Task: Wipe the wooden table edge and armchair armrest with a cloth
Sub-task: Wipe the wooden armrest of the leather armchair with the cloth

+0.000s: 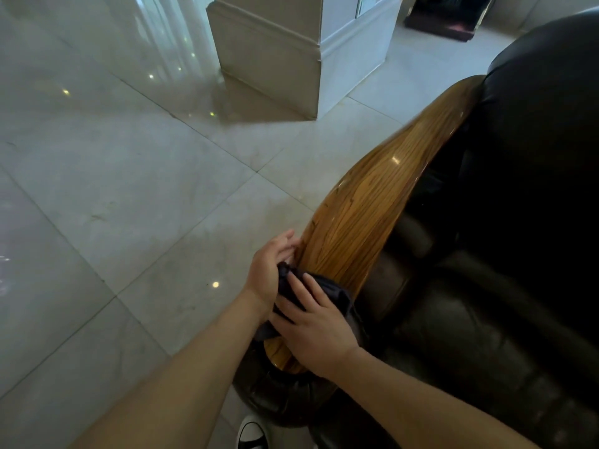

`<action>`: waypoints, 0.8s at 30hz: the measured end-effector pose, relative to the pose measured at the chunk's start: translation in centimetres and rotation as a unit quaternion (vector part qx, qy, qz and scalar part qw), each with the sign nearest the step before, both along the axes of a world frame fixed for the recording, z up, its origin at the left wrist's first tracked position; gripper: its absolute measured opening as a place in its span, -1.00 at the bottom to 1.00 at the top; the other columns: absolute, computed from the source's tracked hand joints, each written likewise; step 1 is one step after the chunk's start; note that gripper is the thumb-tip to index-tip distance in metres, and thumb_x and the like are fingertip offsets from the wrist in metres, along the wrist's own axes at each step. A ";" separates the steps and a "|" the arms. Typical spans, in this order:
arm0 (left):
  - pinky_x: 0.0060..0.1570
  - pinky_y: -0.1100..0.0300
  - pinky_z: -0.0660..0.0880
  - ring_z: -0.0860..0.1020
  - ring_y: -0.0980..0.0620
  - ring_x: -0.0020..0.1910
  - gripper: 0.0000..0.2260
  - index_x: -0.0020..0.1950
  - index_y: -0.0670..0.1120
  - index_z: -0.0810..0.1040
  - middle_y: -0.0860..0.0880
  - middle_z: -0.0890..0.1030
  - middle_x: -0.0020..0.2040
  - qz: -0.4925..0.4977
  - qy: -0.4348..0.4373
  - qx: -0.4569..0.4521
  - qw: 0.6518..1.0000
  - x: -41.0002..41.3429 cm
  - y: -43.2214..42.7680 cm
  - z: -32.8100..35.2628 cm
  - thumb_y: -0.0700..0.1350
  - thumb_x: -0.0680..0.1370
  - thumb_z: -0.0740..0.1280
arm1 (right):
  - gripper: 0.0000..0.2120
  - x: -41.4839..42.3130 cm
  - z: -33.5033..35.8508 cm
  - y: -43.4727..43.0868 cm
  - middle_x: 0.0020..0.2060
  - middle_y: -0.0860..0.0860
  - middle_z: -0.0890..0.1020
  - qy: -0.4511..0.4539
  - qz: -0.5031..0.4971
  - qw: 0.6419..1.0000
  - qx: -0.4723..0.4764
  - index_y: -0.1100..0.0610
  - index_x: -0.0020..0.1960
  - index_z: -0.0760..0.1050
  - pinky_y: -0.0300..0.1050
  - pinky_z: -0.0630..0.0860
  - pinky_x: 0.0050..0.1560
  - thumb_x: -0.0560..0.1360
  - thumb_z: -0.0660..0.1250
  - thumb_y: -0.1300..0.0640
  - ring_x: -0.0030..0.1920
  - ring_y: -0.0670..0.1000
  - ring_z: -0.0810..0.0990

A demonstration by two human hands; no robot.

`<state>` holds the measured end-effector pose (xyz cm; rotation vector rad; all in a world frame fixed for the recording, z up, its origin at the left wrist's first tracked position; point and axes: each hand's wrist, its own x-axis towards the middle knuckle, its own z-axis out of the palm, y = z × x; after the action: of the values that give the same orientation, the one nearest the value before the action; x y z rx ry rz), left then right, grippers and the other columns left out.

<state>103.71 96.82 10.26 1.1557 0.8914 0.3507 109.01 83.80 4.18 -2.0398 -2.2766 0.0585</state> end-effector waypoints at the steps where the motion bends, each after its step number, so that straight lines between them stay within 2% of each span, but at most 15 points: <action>1: 0.32 0.08 0.35 0.46 0.09 0.32 -0.62 0.41 -0.02 0.44 0.01 0.55 0.31 0.013 0.018 0.004 1.000 -0.5 0.3 0.0 0.03 0.65 0.07 | -0.64 0.1 0.3 0.9 0.40 0.08 0.45 -0.011 0.024 1.000 -0.011 0.04 0.32 0.49 0.30 -0.05 0.51 0.60 0.15 -0.05 0.53 0.33 0.08; 3: 0.30 0.16 0.32 0.43 0.06 0.36 -0.62 0.44 -0.07 0.41 -0.03 0.52 0.34 0.030 0.038 0.016 0.999 -1.8 0.6 -0.1 -0.03 0.66 0.06 | -0.66 0.5 0.8 3.0 0.24 0.07 0.57 -0.035 0.055 0.998 -0.026 0.06 0.16 0.59 0.27 0.06 0.46 0.60 0.13 -0.07 0.41 0.32 0.28; 5: 0.27 0.23 0.29 0.40 0.07 0.38 -0.62 0.47 -0.10 0.37 -0.05 0.48 0.39 0.021 0.059 0.042 0.997 -3.3 0.6 -0.1 -0.09 0.66 0.05 | -0.68 1.2 1.5 5.1 0.04 0.04 0.65 -0.047 0.056 0.997 -0.017 0.06 0.03 0.64 0.22 0.23 0.34 0.58 0.17 -0.07 0.18 0.24 0.43; 7: 0.31 0.23 0.28 0.38 0.10 0.37 -0.62 0.48 -0.11 0.34 -0.05 0.43 0.44 -0.005 0.093 0.098 0.991 -4.8 0.7 -0.1 -0.14 0.66 0.07 | -0.70 1.9 2.2 6.6 -0.11 0.02 0.65 -0.038 0.032 0.999 -0.002 0.06 -0.06 0.65 0.16 0.35 0.17 0.55 0.22 -0.08 0.01 0.17 0.47; 9: 0.37 0.17 0.28 0.37 0.10 0.38 -0.62 0.48 -0.07 0.35 -0.03 0.42 0.45 -0.023 0.146 0.167 0.975 -6.4 0.9 -0.2 -0.12 0.65 0.13 | -0.72 2.4 2.9 7.4 -0.16 0.01 0.63 -0.033 0.016 0.999 -0.001 0.05 -0.10 0.64 0.12 0.39 0.02 0.54 0.23 -0.09 -0.07 0.14 0.48; 13: 0.36 0.06 0.27 0.32 0.01 0.42 -0.55 0.50 0.00 0.29 -0.02 0.36 0.47 -0.075 0.291 0.354 0.886 -10.3 0.3 -0.3 0.02 0.61 0.19 | -0.76 2.2 4.6 8.0 -0.14 -0.03 0.60 0.012 -0.004 1.000 0.015 -0.01 -0.04 0.58 0.06 0.40 -0.11 0.55 0.20 -0.11 -0.11 0.12 0.50; 15: 0.37 -0.02 0.29 0.29 -0.05 0.43 -0.47 0.52 -0.03 0.21 -0.05 0.31 0.48 -0.095 0.349 0.408 0.838 -12.2 -0.2 -0.2 0.09 0.59 0.18 | -0.75 1.8 5.7 8.1 -0.11 -0.06 0.58 0.044 -0.020 0.999 0.021 -0.03 0.01 0.56 0.06 0.42 -0.11 0.56 0.16 -0.11 -0.10 0.10 0.50; 18: 0.40 -0.15 0.21 0.16 -0.13 0.51 -0.38 0.56 -0.05 0.08 -0.12 0.20 0.53 -0.120 0.443 0.449 0.767 -14.0 -0.5 0.6 0.20 0.57 0.11 | -0.75 0.7 7.6 8.3 -0.04 -0.07 0.56 0.085 -0.031 0.996 0.016 -0.05 0.10 0.54 0.05 0.45 -0.09 0.60 0.15 -0.11 -0.09 0.06 0.50; 20: 0.41 -0.20 0.16 0.07 -0.15 0.54 -0.35 0.57 -0.03 0.01 -0.13 0.15 0.56 -0.119 0.475 0.450 0.746 -14.8 -0.7 1.4 0.24 0.57 0.07 | -0.76 0.0 8.9 8.3 -0.01 -0.04 0.54 0.121 -0.035 0.992 0.019 -0.03 0.14 0.53 0.05 0.47 -0.10 0.60 0.19 -0.10 -0.10 0.07 0.51; 24: 0.46 -0.24 0.06 -0.03 -0.17 0.56 -0.33 0.57 0.02 -0.04 -0.13 0.09 0.59 -0.093 0.486 0.447 0.745 -16.6 -1.6 3.4 0.29 0.55 0.02 | -0.74 -1.7 11.4 8.5 0.04 -0.02 0.52 0.166 -0.046 0.985 0.028 -0.01 0.21 0.51 -0.01 0.50 -0.08 0.58 0.24 -0.08 -0.08 0.03 0.53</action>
<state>87.09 95.23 13.68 2.4249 1.5631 -0.0674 107.33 92.31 15.59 -1.9344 -1.9601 0.2996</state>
